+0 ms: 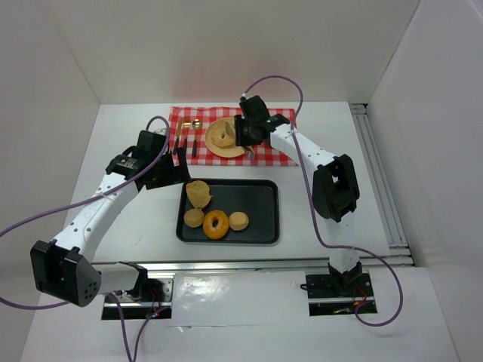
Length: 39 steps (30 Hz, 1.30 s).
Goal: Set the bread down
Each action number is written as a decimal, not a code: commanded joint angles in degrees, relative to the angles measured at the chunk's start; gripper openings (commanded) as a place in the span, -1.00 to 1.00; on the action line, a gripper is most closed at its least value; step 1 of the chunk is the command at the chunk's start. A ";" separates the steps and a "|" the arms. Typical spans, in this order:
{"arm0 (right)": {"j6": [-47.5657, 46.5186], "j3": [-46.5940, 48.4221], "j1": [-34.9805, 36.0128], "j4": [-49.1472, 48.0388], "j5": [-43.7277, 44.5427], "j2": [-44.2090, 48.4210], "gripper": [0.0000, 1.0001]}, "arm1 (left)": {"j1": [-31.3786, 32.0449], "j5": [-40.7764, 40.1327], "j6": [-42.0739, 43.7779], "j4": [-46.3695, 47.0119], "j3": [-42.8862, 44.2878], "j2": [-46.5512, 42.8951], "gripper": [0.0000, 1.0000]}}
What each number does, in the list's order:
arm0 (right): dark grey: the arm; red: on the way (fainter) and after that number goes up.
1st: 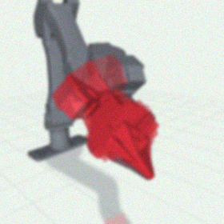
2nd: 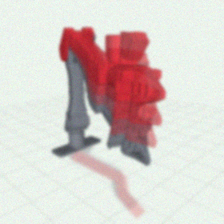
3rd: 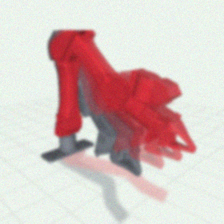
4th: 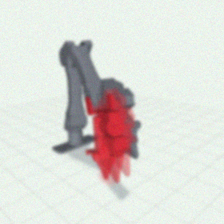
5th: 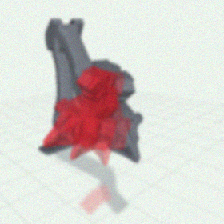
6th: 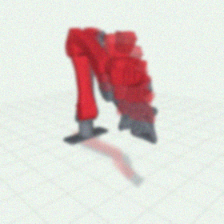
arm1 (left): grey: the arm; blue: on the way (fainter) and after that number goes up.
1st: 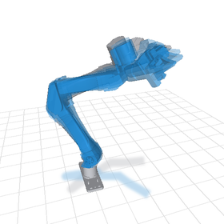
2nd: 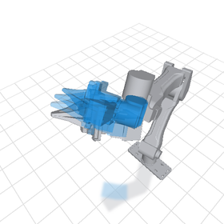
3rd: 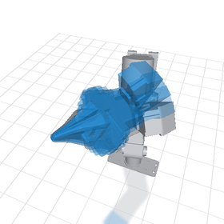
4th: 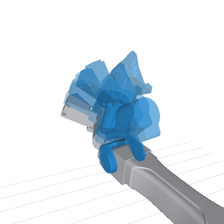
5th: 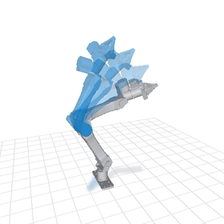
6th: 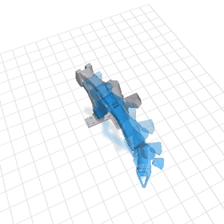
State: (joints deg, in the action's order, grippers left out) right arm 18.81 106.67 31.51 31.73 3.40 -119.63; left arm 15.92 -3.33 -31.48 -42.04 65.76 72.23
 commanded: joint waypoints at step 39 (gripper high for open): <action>11.59 -47.16 23.60 15.73 0.29 49.94 0.16 | -1.33 0.25 0.02 -0.76 4.03 0.81 0.98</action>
State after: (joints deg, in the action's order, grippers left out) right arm 27.11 61.69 53.56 43.40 3.90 -71.40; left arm 15.03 -3.33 -31.57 -42.92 68.90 73.43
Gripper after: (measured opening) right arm 0.576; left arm 0.992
